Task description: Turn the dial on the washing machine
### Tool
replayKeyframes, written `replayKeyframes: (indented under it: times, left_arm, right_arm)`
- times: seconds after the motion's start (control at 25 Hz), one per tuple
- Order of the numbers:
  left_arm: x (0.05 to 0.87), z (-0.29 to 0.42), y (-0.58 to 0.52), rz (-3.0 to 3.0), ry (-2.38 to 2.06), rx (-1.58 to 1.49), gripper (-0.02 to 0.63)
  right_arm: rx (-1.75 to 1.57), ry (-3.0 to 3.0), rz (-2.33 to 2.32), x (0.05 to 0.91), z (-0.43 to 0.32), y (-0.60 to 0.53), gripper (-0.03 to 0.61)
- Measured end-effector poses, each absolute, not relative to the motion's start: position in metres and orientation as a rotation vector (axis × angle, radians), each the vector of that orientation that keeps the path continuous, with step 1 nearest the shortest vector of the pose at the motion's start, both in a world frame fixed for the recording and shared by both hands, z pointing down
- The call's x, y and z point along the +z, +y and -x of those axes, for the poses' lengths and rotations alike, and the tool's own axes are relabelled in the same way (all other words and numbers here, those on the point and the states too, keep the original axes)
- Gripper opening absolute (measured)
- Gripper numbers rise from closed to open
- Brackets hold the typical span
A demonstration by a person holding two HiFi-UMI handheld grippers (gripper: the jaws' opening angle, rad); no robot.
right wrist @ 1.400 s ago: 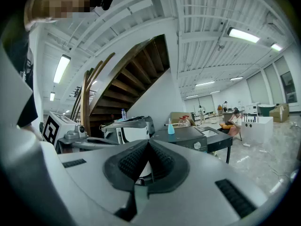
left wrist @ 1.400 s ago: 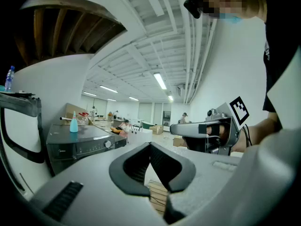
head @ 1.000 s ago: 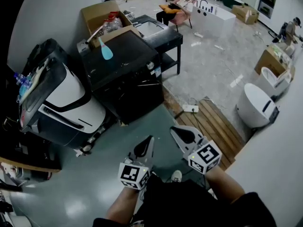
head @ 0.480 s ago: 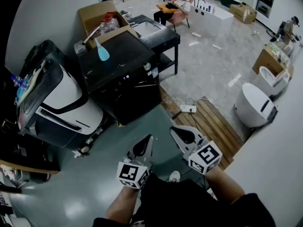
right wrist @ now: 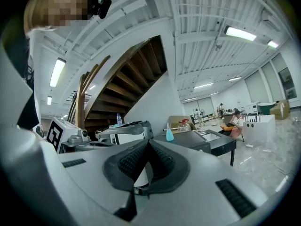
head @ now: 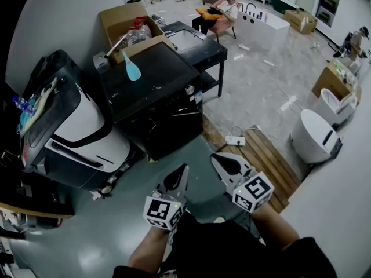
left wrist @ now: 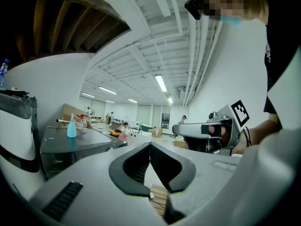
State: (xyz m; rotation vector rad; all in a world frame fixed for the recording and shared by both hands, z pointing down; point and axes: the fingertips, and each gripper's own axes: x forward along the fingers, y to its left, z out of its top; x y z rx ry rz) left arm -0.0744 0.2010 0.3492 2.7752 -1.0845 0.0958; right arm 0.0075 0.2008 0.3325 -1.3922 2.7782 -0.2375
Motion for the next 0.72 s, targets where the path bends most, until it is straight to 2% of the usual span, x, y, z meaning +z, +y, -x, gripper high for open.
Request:
replayKeyframes:
  times: [0.2, 0.72]
  left_arm:
    - [0.345, 0.105, 0.146, -2.776, -1.08, 0.095, 0.003]
    - [0.351, 0.173, 0.013, -2.794, -1.016, 0.113, 0.005]
  right_arm:
    - [-0.219, 2.769, 1.399, 0.328, 0.021, 0.148, 0.003]
    - [-0.264, 2.727, 1.5, 0.336, 0.08, 0.019, 0.06]
